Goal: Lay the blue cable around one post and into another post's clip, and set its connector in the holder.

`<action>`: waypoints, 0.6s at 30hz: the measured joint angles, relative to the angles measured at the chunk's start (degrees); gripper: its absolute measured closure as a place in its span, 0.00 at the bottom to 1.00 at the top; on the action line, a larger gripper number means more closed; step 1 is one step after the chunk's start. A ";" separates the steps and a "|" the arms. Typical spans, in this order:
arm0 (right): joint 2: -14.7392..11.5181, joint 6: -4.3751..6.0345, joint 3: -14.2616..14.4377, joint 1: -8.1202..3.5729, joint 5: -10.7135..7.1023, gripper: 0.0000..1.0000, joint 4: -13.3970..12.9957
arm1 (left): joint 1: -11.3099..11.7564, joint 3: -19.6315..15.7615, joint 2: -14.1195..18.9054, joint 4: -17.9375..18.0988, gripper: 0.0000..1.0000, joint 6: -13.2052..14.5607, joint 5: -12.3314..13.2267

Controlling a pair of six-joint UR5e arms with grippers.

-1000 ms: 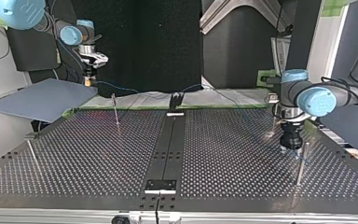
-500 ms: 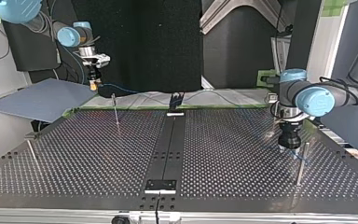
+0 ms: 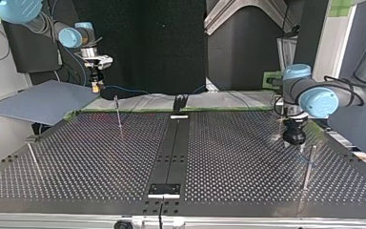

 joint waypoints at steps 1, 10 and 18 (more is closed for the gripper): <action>0.00 0.01 0.00 0.00 0.01 1.00 0.00 | 0.09 -0.31 0.43 -0.47 0.07 -0.29 -0.18; 0.00 0.03 0.00 0.19 0.01 1.00 0.09 | 1.22 -3.38 3.17 -2.54 0.05 -3.83 1.76; 0.00 0.03 0.00 0.60 0.01 1.00 0.28 | 2.81 -5.77 5.42 -1.02 0.05 -6.87 5.72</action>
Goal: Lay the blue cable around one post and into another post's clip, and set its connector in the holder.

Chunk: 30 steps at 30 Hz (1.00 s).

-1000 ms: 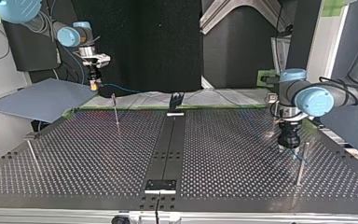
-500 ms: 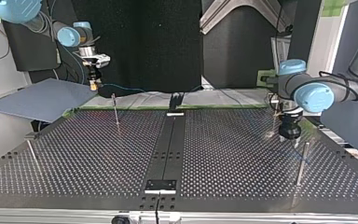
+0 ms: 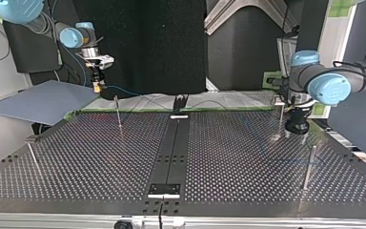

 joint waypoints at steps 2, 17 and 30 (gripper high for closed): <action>0.00 0.00 0.00 0.10 0.00 1.00 0.04 | 0.39 -0.25 1.18 0.12 0.05 -0.41 0.79; 0.00 0.00 -0.01 0.41 0.00 1.00 0.03 | 2.09 -4.47 10.31 -3.31 0.05 -1.37 0.83; 0.00 0.16 0.00 0.38 -0.01 1.00 -0.18 | 2.81 -4.86 17.65 -10.35 0.05 5.33 -6.14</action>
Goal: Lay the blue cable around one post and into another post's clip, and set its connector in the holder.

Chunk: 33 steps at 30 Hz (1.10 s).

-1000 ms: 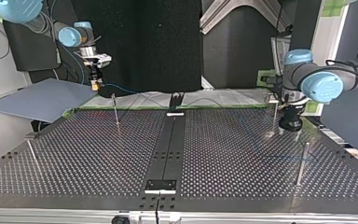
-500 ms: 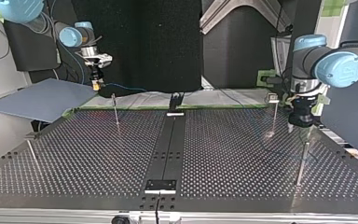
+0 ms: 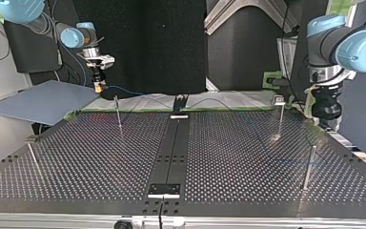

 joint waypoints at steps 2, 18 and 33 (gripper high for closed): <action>0.00 0.01 -0.01 0.01 -0.01 1.00 -0.01 | 0.04 0.61 1.11 -1.13 0.05 1.11 -0.60; 0.00 0.12 -0.01 0.02 0.00 1.00 -0.02 | -0.44 9.62 8.25 -10.55 0.13 9.68 1.04; 0.00 0.19 -0.01 0.00 0.01 1.00 -0.01 | -2.44 11.21 5.54 -18.88 0.13 10.38 4.56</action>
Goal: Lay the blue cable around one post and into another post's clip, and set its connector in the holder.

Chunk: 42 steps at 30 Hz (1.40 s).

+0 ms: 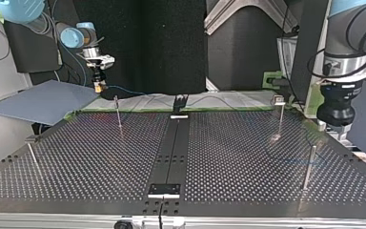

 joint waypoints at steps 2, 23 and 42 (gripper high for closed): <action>0.00 0.00 0.01 0.00 0.00 1.00 0.00 | -0.13 0.00 -0.01 -1.23 0.13 0.00 -0.07; -0.28 -1.21 0.00 0.46 -0.20 1.00 1.14 | -1.84 -0.07 0.46 -2.68 0.13 0.00 0.24; -8.15 -4.06 4.10 3.34 0.00 1.00 2.67 | -6.14 -3.45 3.13 -2.23 0.13 2.46 4.21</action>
